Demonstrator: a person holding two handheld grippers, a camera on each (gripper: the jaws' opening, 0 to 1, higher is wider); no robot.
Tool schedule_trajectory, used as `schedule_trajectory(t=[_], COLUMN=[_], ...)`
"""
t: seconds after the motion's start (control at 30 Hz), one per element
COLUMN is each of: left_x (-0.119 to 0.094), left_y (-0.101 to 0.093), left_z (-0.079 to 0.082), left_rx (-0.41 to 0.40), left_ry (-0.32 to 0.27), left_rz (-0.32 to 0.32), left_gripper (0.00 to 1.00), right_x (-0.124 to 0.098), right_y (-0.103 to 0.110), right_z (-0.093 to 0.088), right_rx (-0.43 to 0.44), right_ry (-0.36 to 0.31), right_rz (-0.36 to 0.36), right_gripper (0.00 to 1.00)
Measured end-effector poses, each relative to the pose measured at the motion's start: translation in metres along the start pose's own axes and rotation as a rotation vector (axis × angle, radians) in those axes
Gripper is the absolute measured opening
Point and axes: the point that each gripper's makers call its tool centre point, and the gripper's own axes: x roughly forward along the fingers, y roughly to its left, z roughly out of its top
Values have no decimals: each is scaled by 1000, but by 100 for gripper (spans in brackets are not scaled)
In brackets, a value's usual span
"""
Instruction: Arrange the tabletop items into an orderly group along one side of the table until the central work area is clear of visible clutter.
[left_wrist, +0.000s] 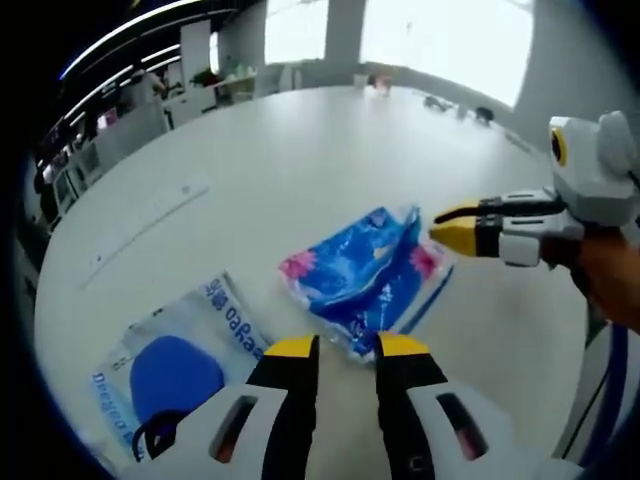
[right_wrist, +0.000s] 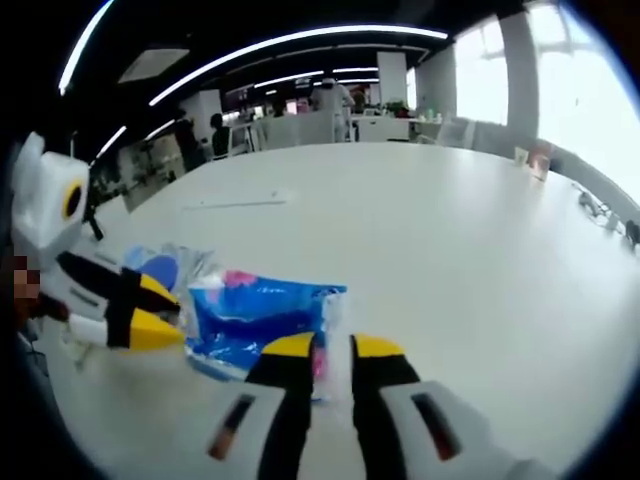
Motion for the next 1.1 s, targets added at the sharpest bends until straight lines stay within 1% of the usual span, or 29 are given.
schedule_trajectory(t=[0.13,0.37,0.57,0.77,1.1], left_x=[-7,-16,-24,-35,-57], left_y=[-1,0,1,3,12], left_z=[7,13,18,28,42], left_rx=[6,14,18,18,14], left_ry=[-25,-49,-72,-104,-157], left_rz=[-6,-7,-12,-12,-4], left_gripper=[18,20,22,24,27], right_x=[-5,-13,-19,-22,-26], right_y=[-2,4,12,21,43], right_z=[3,12,24,31,49], right_rx=[6,4,-1,-8,-25], right_ry=[-14,-42,-67,-75,-103], right_rz=[-10,-5,7,20,55], right_gripper=[12,14,14,14,15])
